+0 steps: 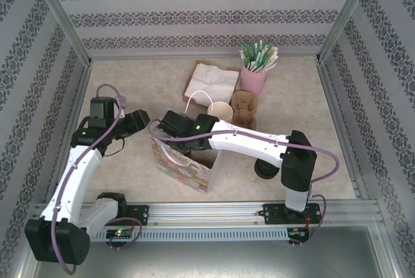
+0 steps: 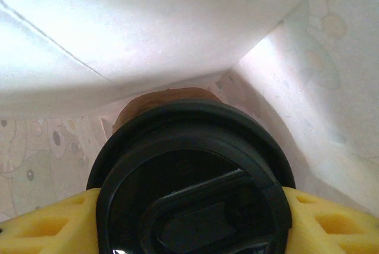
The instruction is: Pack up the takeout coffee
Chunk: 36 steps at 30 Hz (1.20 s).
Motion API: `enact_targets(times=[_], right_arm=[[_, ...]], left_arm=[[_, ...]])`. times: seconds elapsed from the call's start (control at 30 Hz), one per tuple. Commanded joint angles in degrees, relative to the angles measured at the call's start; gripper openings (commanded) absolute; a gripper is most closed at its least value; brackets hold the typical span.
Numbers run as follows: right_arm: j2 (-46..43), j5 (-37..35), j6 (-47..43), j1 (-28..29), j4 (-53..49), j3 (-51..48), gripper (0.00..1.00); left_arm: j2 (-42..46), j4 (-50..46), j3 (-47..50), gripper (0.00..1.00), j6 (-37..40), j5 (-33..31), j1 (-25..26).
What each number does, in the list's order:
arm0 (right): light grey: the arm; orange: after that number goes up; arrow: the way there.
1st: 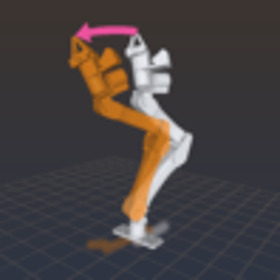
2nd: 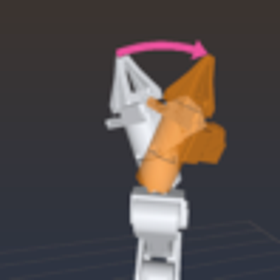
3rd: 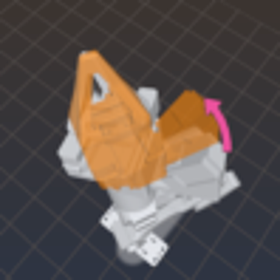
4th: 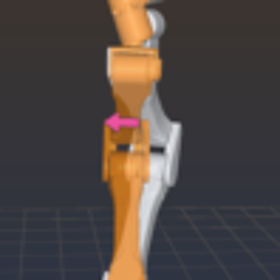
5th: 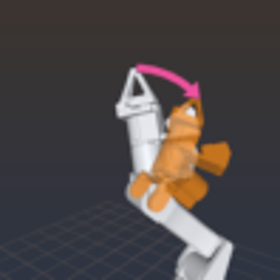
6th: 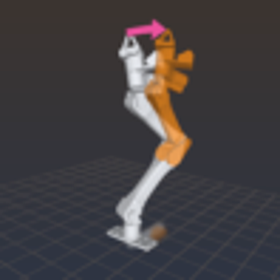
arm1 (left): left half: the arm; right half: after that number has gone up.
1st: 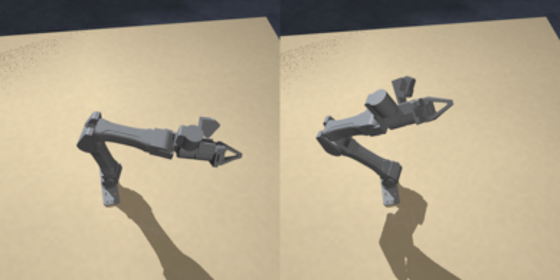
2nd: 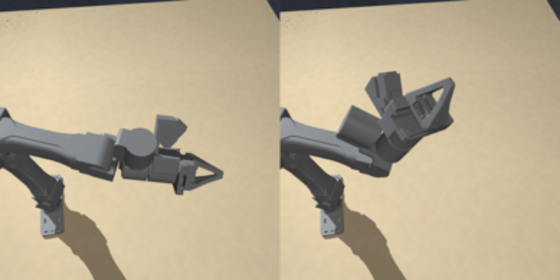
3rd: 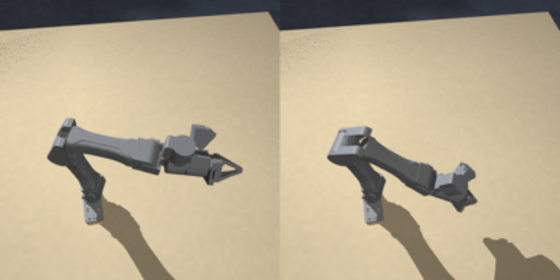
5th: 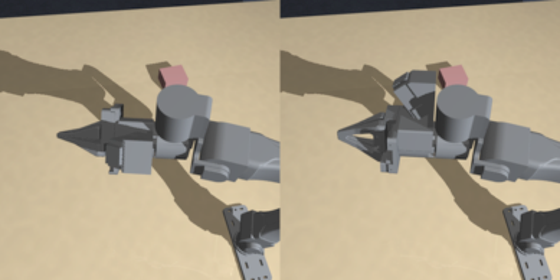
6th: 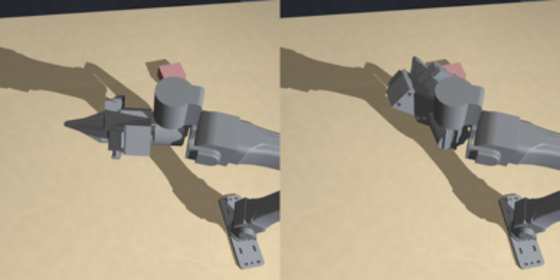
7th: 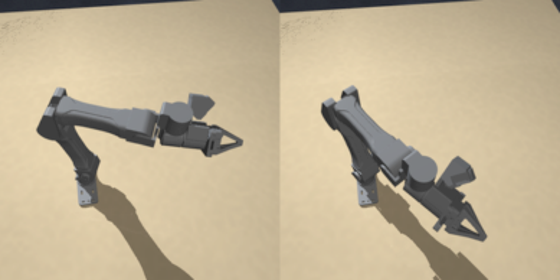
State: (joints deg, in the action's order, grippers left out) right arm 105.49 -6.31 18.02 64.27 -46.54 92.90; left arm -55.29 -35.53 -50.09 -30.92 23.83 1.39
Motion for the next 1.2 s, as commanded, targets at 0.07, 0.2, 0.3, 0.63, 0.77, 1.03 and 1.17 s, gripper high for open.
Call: enact_targets(times=[0.07,0.2,0.3,0.63,0.77,1.03,1.17], right_arm=[[2.3,3.37,2.45,0.41,-7.9,-1.28,0.45],[3.5,4.06,3.35,0.61,-7.22,-2.79,0.45],[4.63,5.91,4.51,0.73,-6.27,-4.05,0.45],[7.28,7.36,7.96,2.46,-6.32,-5.25,0.44],[7.61,3.34,8.4,2.63,-8.96,-3.26,0.44],[4.69,-3.52,9.3,2.69,-12.44,4.05,0.5],[4.11,-4.73,10.23,2.67,-13.48,7.16,0.59]], left_arm=[[2.79,0.17,-2.77,0.67,-1.51,2.0,-0.51],[3.23,0.16,-3.14,0.67,-2.1,2.66,-0.51],[3.61,0.54,-3.41,0.68,-2.9,3.3,-0.51],[5.05,0.55,-5.29,0.68,-3.66,5.06,-0.51],[5.39,0.82,-5.34,0.69,-3.75,5.73,-0.51],[5.71,0.47,-5.63,0.69,-3.62,6.18,-0.52],[5.97,0.55,-5.58,0.69,-3.55,6.37,-0.51]])
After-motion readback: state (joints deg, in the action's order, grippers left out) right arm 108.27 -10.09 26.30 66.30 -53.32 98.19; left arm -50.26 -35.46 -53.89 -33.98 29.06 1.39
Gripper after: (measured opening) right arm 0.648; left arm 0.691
